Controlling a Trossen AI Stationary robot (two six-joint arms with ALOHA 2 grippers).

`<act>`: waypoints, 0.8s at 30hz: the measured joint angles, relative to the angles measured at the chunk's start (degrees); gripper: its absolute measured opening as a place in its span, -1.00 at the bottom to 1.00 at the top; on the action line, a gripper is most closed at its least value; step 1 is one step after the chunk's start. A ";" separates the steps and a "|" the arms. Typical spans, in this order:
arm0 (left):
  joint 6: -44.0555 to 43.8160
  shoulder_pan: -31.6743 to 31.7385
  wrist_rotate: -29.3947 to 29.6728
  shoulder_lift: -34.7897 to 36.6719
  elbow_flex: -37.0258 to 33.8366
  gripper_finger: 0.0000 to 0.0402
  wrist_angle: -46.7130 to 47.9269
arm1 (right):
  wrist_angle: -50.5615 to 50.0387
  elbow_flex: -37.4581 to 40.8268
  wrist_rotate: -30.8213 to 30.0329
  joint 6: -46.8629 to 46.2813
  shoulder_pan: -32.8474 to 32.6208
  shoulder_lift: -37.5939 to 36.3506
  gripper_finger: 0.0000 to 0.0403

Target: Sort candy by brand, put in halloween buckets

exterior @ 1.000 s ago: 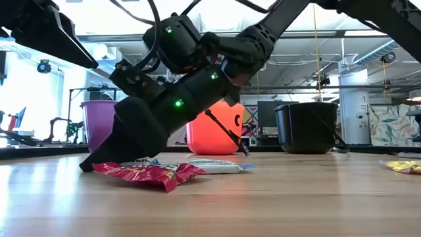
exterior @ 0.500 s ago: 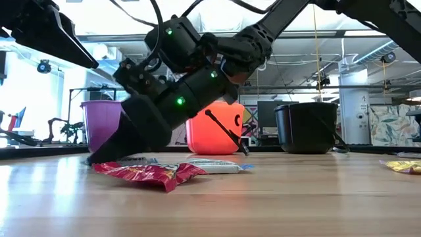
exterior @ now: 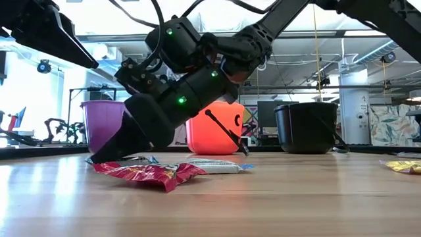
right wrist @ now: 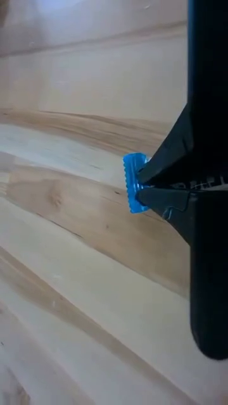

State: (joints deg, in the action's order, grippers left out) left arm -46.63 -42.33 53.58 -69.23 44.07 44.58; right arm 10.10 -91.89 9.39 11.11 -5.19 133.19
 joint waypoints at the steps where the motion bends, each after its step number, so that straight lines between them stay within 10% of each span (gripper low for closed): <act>1: 0.01 0.00 0.00 0.00 0.00 0.15 0.00 | -0.30 0.04 -0.01 0.00 -0.06 -0.35 -0.96; 15: -0.68 0.00 0.04 0.00 -0.02 0.15 0.00 | -4.30 0.23 -0.62 1.12 -0.42 -5.68 -0.96; 24: -1.88 0.04 -4.73 0.00 -1.00 0.15 -1.93 | -23.00 0.25 -11.92 -1.65 -0.67 -11.09 -0.96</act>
State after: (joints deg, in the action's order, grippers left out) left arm -48.50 -42.28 48.85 -69.23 43.07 42.65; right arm -12.90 -91.64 -2.53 9.47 -5.86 122.10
